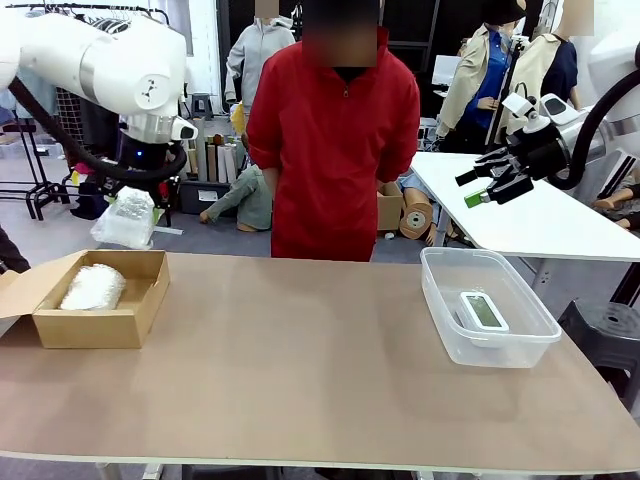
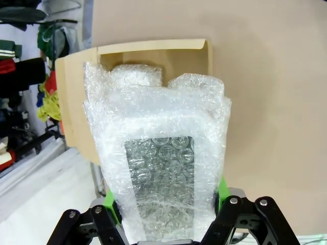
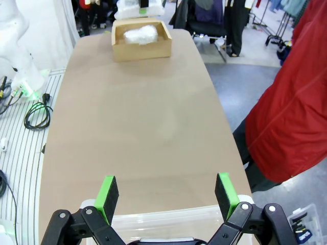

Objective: Separate and place wrapped and unwrapped clocks.
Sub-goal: If the picked Digital clock is wrapped, place it in the Package Box ; if not, place it in the Organizing box.

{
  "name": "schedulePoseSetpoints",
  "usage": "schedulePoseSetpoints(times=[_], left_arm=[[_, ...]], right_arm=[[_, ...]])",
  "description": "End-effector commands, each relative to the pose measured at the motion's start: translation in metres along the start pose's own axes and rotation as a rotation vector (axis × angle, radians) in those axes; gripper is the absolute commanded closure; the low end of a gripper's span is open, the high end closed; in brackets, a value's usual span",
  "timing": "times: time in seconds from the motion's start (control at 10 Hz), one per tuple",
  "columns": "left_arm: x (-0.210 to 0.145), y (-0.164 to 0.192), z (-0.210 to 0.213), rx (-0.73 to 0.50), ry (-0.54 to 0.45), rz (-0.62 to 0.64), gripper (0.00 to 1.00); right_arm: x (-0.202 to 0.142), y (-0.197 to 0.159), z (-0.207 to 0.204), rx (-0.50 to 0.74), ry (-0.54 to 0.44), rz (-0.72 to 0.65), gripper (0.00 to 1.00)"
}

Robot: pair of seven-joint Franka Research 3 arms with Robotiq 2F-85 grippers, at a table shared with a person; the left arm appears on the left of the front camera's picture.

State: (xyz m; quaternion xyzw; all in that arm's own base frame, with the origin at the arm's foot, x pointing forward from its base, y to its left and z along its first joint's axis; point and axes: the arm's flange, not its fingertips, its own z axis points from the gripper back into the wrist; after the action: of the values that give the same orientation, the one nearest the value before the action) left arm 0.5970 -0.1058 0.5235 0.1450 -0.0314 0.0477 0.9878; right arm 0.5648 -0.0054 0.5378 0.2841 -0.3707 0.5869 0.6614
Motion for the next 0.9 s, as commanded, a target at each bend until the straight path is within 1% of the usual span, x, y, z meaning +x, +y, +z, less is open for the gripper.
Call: schedulePoseSetpoints(times=[0.0,0.2,0.3,0.6,0.8], left_arm=[[-0.004,0.011,-0.01,0.008,-0.029,0.011,1.0],[-0.003,0.015,-0.026,0.033,0.0,0.019,1.0],[-0.002,0.016,-0.042,0.05,0.031,0.032,1.0],[-0.008,0.007,-0.077,0.122,0.004,0.053,1.0],[-0.011,-0.001,-0.092,0.171,-0.04,0.057,1.0]], right_arm=[[0.001,0.002,0.001,0.001,-0.002,0.017,0.0],[0.001,0.002,0.001,0.001,-0.002,0.017,0.0],[0.001,0.002,0.001,0.001,-0.002,0.017,0.0],[0.001,0.002,0.001,0.001,-0.002,0.017,0.0],[0.001,0.002,0.001,0.001,-0.002,0.017,0.0]])
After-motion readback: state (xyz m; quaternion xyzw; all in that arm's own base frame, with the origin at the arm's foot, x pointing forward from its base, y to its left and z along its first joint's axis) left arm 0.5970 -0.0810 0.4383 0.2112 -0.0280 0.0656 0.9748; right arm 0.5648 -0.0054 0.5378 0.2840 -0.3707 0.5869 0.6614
